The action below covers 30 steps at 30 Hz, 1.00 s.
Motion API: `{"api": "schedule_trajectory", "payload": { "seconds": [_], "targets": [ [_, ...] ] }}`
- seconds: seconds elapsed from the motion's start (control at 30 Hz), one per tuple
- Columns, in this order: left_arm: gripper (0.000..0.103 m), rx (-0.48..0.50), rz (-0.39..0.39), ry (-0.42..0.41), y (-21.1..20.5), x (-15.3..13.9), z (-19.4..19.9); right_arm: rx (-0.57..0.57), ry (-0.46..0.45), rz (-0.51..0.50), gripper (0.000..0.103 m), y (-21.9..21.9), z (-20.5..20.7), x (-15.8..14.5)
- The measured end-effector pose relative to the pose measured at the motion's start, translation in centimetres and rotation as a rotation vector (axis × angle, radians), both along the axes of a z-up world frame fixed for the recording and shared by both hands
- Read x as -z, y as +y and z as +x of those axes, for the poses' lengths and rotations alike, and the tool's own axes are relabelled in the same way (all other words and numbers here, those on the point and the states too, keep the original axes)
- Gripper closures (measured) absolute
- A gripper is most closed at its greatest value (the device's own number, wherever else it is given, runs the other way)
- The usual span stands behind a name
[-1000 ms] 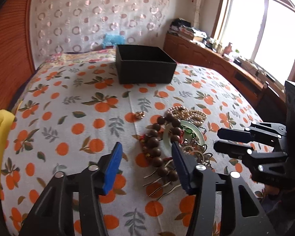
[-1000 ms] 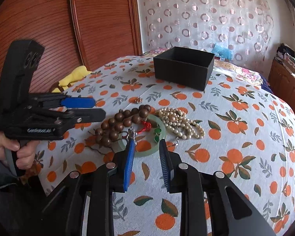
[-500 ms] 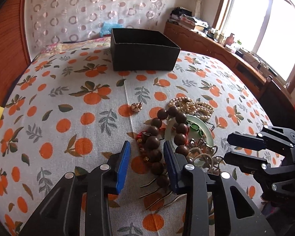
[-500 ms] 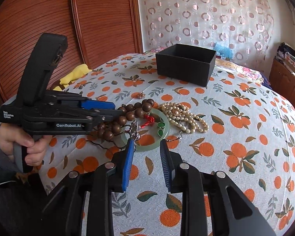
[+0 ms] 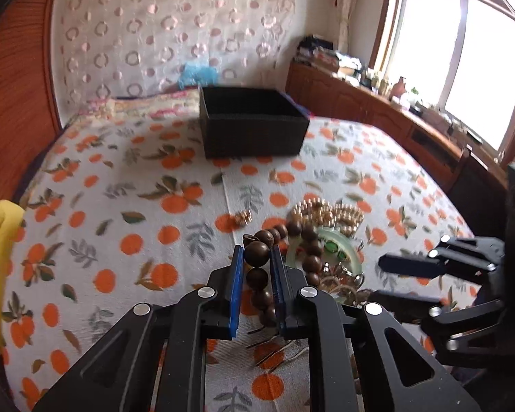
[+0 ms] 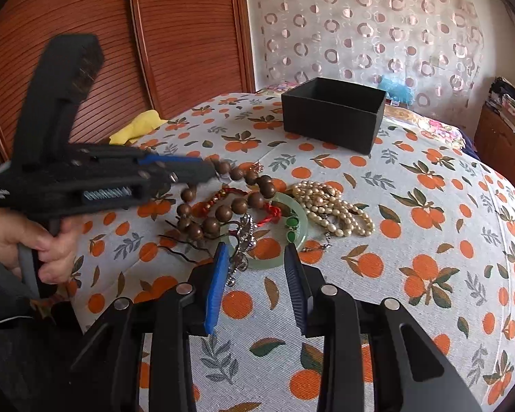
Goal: Organize jewelry
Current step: 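Grasp the brown bead bracelet with the left gripper while the right gripper grasps the silver hair comb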
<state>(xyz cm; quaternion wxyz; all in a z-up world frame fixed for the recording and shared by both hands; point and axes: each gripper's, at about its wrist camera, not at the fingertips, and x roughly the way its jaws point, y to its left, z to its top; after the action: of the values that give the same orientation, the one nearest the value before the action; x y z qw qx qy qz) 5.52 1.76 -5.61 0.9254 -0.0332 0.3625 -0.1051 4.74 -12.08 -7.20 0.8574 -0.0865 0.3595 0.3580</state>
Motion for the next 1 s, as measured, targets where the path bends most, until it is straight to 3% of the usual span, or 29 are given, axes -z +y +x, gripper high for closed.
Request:
{"api": "schedule_trajectory", "payload": {
  "seconds": [0.17,0.3,0.43,0.73,0.87,1.0],
  "targets": [
    [0.089,-0.026,-0.039,-0.043,1.3,-1.4,-1.4,-0.026,0.011,0.008,0.067,0.7,0.3,0.0],
    [0.089,-0.039,-0.039,-0.061,2.0,-2.0,-1.9,-0.029,0.028,-0.002,0.067,1.1,0.8,0.3],
    [0.089,-0.051,-0.043,-0.090,2.5,-2.8,-2.5,-0.023,0.054,-0.009,0.058,1.4,1.5,0.8],
    [0.089,-0.086,-0.045,-0.125,3.2,-3.3,-3.0,-0.072,0.046,-0.062,0.058,2.7,1.8,1.2],
    [0.089,-0.085,-0.048,-0.127,3.3,-3.3,-3.0,-0.079,0.058,-0.064,0.073,2.7,1.6,1.2],
    [0.089,-0.083,-0.050,-0.116,3.4,-3.2,-2.8,-0.077,0.081,-0.040,0.080,2.3,1.9,1.2]
  ]
}}
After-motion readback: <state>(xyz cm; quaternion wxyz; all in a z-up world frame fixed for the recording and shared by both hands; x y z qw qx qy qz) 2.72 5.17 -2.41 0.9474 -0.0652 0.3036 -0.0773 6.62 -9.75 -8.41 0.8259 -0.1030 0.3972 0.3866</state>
